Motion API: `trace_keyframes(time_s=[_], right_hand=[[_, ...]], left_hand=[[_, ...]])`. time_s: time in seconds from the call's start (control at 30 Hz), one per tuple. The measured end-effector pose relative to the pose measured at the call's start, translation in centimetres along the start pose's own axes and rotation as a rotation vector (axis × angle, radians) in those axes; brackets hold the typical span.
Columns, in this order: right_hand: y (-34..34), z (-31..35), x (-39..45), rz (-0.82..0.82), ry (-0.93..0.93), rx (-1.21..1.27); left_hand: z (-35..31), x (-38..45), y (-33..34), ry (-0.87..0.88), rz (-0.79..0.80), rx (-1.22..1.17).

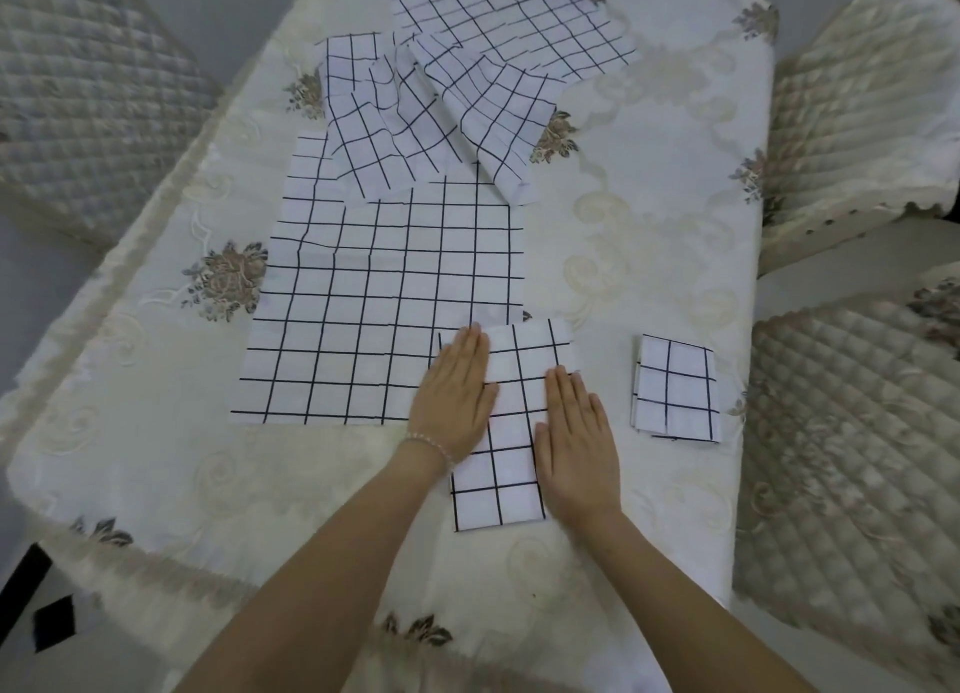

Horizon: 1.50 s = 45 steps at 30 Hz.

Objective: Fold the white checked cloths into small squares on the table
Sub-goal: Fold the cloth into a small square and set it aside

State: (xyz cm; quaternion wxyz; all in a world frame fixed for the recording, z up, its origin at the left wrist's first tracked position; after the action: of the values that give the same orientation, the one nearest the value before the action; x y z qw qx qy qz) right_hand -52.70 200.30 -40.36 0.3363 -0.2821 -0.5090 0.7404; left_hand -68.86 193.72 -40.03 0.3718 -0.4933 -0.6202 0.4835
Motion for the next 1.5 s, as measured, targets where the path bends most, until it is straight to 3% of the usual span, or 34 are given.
trace_keyframes(time_s=[0.27, 0.43, 0.6, 0.7, 0.93, 1.07, 1.2, 1.4, 1.5], right_hand=[[-0.1, 0.0, 0.1, 0.016, 0.014, 0.019], [-0.1, 0.1, 0.1, 0.015, 0.018, 0.039], [-0.1, 0.0, 0.1, 0.019, 0.016, 0.034], [-0.1, 0.1, 0.0, 0.016, 0.017, 0.042], [-0.3, 0.2, 0.0, 0.016, 0.021, 0.043], [-0.2, 0.2, 0.0, 0.022, 0.018, 0.019], [-0.1, 0.1, -0.1, 0.024, 0.017, 0.012], [-0.5, 0.1, -0.1, 0.054, 0.015, 0.035], [-1.4, 0.4, 0.5, 0.115, 0.056, 0.164]], left_hand=[[2.3, 0.1, -1.1, -0.119, 0.054, 0.038], [2.9, 1.5, -4.2, -0.134, -0.11, -0.084], [5.0, 3.3, -5.3, -0.48, -0.099, -0.486], [5.4, 3.5, -5.7, -0.586, -0.077, -0.754], [5.3, 2.9, -7.3, -0.575, -0.135, -0.692], [5.0, 2.4, -6.8, -0.591, -0.036, -0.554], [4.1, 2.9, -6.1, -0.662, 0.015, -0.59], [3.4, 2.4, -7.5, -0.649, -0.132, -0.729], [2.2, 0.8, -8.8, -0.626, -0.217, -0.832]])
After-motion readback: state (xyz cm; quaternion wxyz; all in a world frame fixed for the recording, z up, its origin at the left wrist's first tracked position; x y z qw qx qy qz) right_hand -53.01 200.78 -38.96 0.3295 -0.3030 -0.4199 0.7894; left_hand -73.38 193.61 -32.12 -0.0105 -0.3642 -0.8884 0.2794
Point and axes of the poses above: each hand's wrist, its own x-axis towards the middle knuckle, its own y-axis out of the palm, z = x × y, the point moved 3 cm from there along x, towards the middle knuckle, and after that the axes turned 11 degrees about y, right-handed, at the moved point
